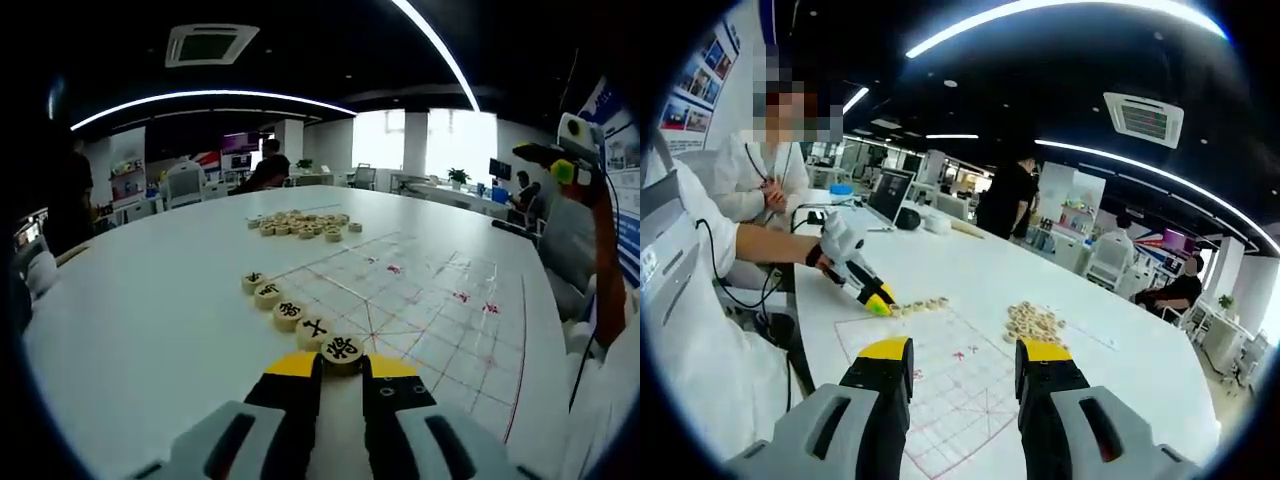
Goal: Pick up the chess pieces one by one and place each piece onto its starting position on the chessboard, setting the pieces on their correct points until all the chess pieces are arranged in the starting layout
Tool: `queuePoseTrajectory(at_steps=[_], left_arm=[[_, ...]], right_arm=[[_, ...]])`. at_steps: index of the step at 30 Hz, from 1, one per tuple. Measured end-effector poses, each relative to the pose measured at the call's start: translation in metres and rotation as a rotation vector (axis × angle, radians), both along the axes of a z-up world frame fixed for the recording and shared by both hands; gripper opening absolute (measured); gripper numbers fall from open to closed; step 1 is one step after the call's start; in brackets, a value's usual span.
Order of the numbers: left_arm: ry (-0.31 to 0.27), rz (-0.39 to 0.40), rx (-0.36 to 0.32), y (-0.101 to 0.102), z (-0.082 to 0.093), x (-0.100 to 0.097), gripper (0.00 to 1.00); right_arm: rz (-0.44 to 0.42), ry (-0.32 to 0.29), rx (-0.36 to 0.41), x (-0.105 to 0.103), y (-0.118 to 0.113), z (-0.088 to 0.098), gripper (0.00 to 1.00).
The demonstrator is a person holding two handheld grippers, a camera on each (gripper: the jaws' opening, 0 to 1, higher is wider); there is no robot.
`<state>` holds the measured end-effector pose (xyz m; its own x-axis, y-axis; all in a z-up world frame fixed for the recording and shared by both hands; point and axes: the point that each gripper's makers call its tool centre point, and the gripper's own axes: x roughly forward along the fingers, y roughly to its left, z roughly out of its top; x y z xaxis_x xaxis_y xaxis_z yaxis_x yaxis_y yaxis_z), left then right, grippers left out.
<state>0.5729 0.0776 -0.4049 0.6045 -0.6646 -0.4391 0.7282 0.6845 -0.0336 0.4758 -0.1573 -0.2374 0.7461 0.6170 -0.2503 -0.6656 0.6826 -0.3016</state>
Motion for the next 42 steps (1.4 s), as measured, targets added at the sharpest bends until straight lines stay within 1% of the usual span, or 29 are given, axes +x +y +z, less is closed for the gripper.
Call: queuePoseTrajectory(at_steps=[3, 7, 9, 11, 13, 15, 18, 22, 23, 25, 31, 35, 38, 40, 41, 42], left_arm=[[0.006, 0.004, 0.005, 0.001, -0.002, 0.0, 0.21], [0.009, -0.008, -0.012, 0.0, -0.001, -0.002, 0.32], [-0.007, -0.013, -0.016, 0.001, 0.006, -0.003, 0.36], [-0.051, 0.005, -0.043, 0.003, 0.023, 0.002, 0.37], [-0.078, 0.02, -0.075, 0.006, 0.041, 0.005, 0.38], [-0.103, 0.023, -0.087, 0.007, 0.058, 0.007, 0.4], [-0.142, 0.012, -0.096, 0.003, 0.078, 0.01, 0.4], [-0.18, -0.015, -0.066, -0.008, 0.095, 0.024, 0.4], [-0.18, -0.021, -0.065, -0.011, 0.096, 0.026, 0.4], [-0.176, -0.033, -0.065, -0.02, 0.1, 0.038, 0.4], [-0.135, -0.039, -0.055, -0.04, 0.096, 0.073, 0.4], [-0.12, -0.037, -0.039, -0.053, 0.087, 0.096, 0.4], [-0.114, -0.029, -0.011, -0.061, 0.077, 0.115, 0.4], [-0.107, -0.018, 0.031, -0.063, 0.064, 0.13, 0.4], [-0.1, -0.022, 0.073, -0.063, 0.056, 0.136, 0.41], [-0.098, -0.015, 0.088, -0.063, 0.05, 0.144, 0.41]], right_arm=[[0.002, 0.0, -0.001, -0.001, 0.001, 0.0, 0.42], [0.001, 0.0, -0.001, 0.0, 0.001, 0.0, 0.42], [0.0, 0.0, 0.001, 0.0, 0.0, 0.0, 0.42], [0.0, 0.001, 0.001, 0.0, 0.0, 0.0, 0.42], [0.001, 0.001, 0.002, 0.0, 0.0, 0.0, 0.42], [0.001, 0.002, 0.002, 0.0, 0.0, 0.0, 0.42], [0.001, 0.001, 0.002, 0.0, 0.0, 0.0, 0.41], [0.005, 0.004, 0.003, -0.001, 0.001, 0.0, 0.4], [0.005, 0.004, 0.001, -0.001, 0.0, -0.001, 0.39], [0.009, 0.002, -0.005, -0.002, 0.0, -0.001, 0.38], [0.01, -0.001, 0.0, -0.001, -0.001, 0.001, 0.37], [0.007, -0.003, 0.003, -0.002, -0.003, 0.002, 0.37], [-0.001, -0.008, 0.007, -0.002, -0.004, 0.003, 0.38], [-0.006, -0.01, 0.009, -0.001, -0.006, 0.004, 0.38], [-0.008, -0.01, 0.01, -0.001, -0.007, 0.004, 0.38], [-0.01, -0.01, 0.01, 0.0, -0.007, 0.004, 0.38]])
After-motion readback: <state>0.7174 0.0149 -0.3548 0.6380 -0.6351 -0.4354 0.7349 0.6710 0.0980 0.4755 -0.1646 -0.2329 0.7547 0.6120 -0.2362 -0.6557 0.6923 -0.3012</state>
